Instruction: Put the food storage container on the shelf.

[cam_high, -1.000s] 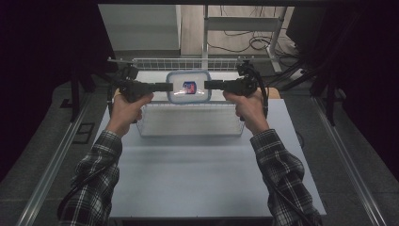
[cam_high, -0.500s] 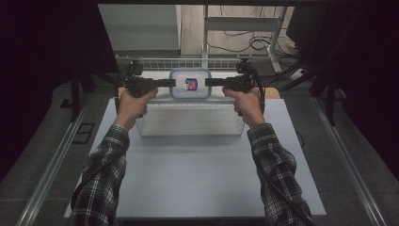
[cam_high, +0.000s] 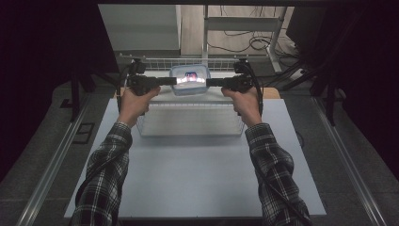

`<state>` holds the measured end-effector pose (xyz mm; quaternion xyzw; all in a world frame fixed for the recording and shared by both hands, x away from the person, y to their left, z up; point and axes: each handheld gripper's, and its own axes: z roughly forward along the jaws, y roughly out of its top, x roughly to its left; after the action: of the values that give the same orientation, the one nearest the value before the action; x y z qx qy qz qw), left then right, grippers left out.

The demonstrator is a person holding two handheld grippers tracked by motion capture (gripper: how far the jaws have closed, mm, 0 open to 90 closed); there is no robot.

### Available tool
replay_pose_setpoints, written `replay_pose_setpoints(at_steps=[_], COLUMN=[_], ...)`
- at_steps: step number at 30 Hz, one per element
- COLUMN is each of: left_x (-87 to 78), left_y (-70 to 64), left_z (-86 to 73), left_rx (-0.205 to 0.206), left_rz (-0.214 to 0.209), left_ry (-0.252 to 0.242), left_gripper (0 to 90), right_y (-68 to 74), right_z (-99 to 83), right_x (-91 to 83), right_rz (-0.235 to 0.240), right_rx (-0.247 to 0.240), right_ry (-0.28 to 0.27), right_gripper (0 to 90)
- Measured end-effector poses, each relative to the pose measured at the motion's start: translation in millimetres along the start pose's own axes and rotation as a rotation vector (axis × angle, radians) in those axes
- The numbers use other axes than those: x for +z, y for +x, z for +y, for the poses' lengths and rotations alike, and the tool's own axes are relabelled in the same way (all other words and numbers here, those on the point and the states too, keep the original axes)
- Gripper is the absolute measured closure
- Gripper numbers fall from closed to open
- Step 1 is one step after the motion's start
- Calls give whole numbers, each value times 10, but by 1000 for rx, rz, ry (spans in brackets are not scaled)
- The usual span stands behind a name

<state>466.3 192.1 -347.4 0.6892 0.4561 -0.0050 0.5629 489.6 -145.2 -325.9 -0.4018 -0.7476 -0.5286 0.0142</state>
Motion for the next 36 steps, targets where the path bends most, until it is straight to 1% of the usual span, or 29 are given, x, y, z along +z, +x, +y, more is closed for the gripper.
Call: replay_pose_setpoints(at_steps=[2, 3, 5, 7, 9, 11, 12, 13, 14, 16, 17, 18, 20, 22, 24, 26, 27, 29, 31, 33, 34, 36], left_x=[-16, -21, -25, -17, -20, -25, -34, -40, -47, -61, -65, -67, -80, -87, -90, -94, -96, -103, -117, -134, -141, -159], left_y=[-18, -21, -25, -34, -53, -80, -103, -119, -138, -183, -206, -221, -269, -297, -319, -333, -341, -359, -400, -438, -459, -519], left_z=[14, 18, 16, 8, 1, -14, -24, -30, -40, -66, -82, -94, -138, -185, -234, -283, -308, -355, -404, -445, -468, -525], left_rx=[10, 13, 10, 13, 28, 52, 72, 83, 98, 132, 150, 163, 199, 214, 222, 230, 230, 239, 245, 244, 249, 268], left_rz=[49, 60, 54, 55, 69, 78, 89, 91, 92, 103, 102, 104, 127, 125, 128, 117, 112, 97, 105, 95, 82, 75], left_ry=[-12, -15, -20, -23, -31, -36, -44, -50, -53, -62, -64, -64, -64, -67, -64, -61, -61, -61, -57, -56, -53, -50], left_gripper=[436, 448, 462, 469, 468, 451, 440, 417, 402, 360, 301, 301, 252, 204, 168, 135, 125, 109, 95, 79, 69, 60], right_y=[15, 34, 40, 56, 68, 78, 86, 97, 103, 124, 143, 143, 163, 181, 205, 221, 229, 243, 256, 273, 285, 314], right_z=[10, 21, 26, 32, 32, 27, 23, 16, 11, -10, -44, -44, -81, -142, -199, -249, -273, -322, -359, -400, -421, -461], right_x=[-7, -14, -14, -3, 7, 10, 8, 0, -3, -18, -31, -31, -37, -41, -42, -45, -48, -54, -62, -73, -82, -99], right_rz=[-9, -23, -28, -48, -59, -71, -83, -95, -95, -95, -95, -95, -104, -104, -123, -147, -150, -157, -156, -153, -150, -145], right_rx=[-3, -7, -10, -18, -23, -31, -39, -53, -61, -72, -99, -99, -118, -148, -179, -205, -216, -240, -252, -261, -267, -276], right_ry=[-4, -8, -10, -10, -15, -19, -23, -27, -33, -45, -55, -55, -56, -54, -49, -48, -48, -48, -49, -50, -51, -56], right_gripper=[614, 614, 616, 613, 602, 574, 557, 535, 518, 455, 381, 381, 317, 254, 204, 166, 152, 128, 119, 104, 103, 98])
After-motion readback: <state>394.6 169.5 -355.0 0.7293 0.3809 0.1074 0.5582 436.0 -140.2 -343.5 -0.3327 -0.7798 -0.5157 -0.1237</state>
